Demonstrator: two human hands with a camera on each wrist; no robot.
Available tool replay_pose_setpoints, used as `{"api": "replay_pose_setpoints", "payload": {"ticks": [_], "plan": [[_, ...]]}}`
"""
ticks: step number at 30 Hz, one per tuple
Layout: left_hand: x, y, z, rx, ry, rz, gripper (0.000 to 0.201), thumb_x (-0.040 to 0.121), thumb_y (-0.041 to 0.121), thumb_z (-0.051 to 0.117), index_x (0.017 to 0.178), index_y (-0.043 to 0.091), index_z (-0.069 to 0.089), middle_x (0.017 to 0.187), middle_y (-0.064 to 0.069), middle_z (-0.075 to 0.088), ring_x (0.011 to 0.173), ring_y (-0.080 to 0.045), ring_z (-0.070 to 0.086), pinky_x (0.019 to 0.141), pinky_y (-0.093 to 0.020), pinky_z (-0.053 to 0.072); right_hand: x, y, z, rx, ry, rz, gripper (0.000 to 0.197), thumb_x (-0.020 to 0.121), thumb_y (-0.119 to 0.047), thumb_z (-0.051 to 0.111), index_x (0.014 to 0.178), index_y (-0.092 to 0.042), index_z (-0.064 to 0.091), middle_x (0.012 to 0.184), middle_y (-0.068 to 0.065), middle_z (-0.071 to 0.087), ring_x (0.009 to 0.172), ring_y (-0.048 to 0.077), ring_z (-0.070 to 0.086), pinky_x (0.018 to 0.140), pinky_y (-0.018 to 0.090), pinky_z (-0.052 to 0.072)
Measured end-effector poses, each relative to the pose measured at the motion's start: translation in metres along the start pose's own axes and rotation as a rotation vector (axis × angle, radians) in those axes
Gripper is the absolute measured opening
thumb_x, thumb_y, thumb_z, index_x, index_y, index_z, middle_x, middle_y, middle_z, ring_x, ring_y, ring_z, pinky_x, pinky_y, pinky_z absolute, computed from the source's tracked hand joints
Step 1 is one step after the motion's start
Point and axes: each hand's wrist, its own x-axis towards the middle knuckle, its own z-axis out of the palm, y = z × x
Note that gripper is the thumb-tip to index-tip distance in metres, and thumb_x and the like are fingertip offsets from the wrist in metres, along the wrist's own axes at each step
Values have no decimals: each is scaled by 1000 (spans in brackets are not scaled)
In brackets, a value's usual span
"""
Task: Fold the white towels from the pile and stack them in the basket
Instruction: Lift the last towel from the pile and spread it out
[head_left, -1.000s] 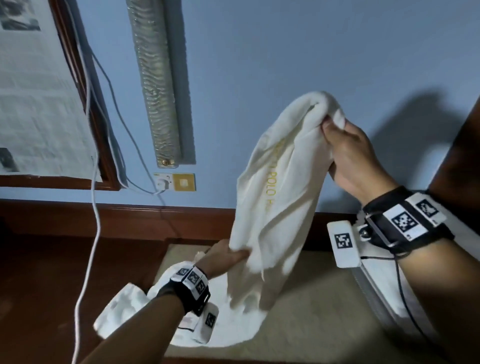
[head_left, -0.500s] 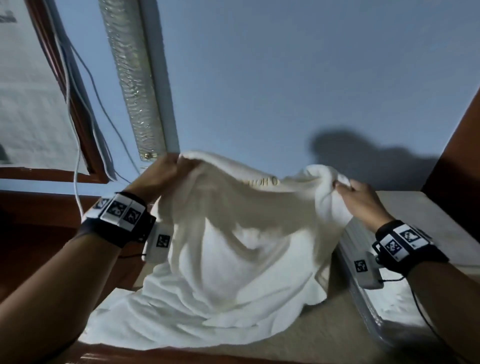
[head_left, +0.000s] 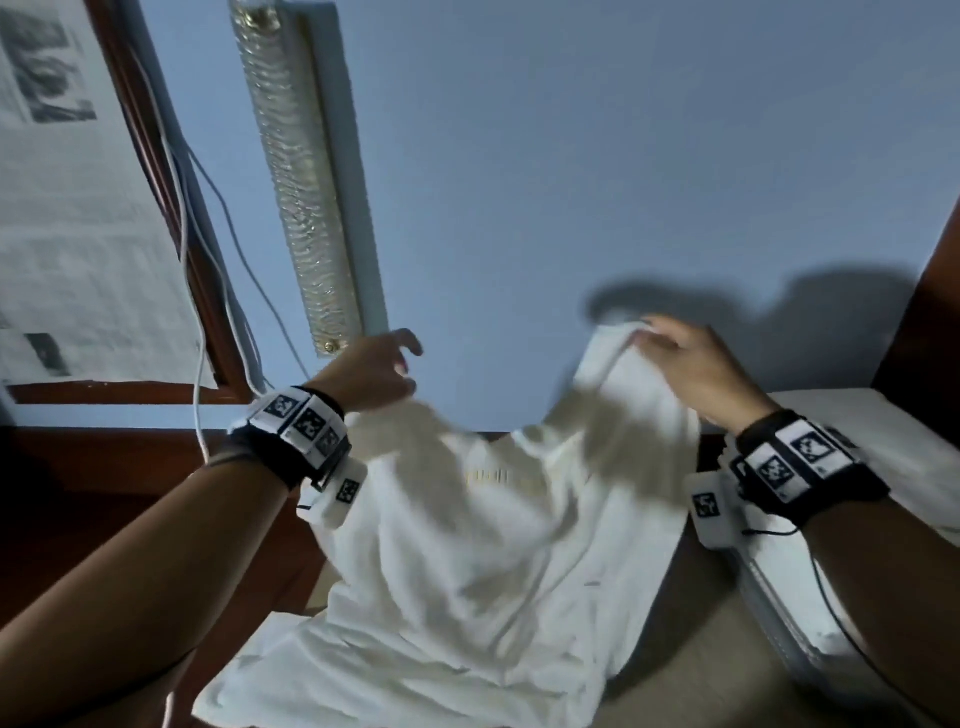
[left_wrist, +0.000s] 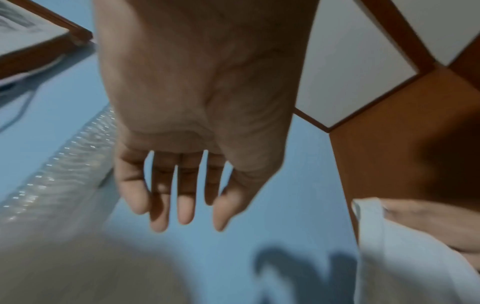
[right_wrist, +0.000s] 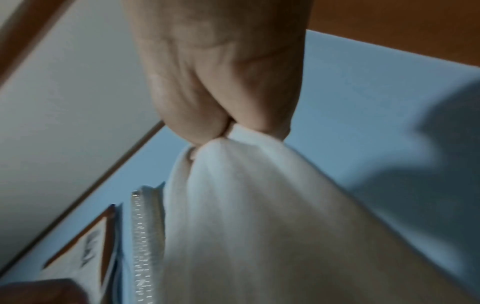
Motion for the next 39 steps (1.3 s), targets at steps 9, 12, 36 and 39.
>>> {"api": "replay_pose_setpoints", "payload": {"ticks": [9,12,36,39], "plan": [[-24,84,28,-324,-116,327,19,99,42,65,94,24,65,82,10,65,78,-10,61,66,-29,44,-8,-76,33,219,-288,-26,40,79,-52,85,105,-28,66,72,-7,64,64,12,53,62,31,37],[-31,85,-2,-377,-32,454,22,103,36,63,89,20,67,75,15,64,71,-2,58,64,-20,44,-28,-61,35,252,-546,83,61,64,-42,95,115,-19,72,105,1,78,98,24,75,89,39,59],[-35,37,-7,-136,-159,297,79,79,49,85,144,25,47,139,3,60,129,-9,56,106,-28,43,11,-95,39,65,-301,-322,9,99,-25,69,98,-18,75,93,1,76,80,6,62,78,27,46],[-31,83,-7,-438,-143,351,39,93,39,74,121,16,59,94,4,69,84,-10,63,74,-28,49,14,-132,32,113,-255,-306,15,93,-28,75,101,-18,67,63,6,50,52,7,41,57,20,32]]}}
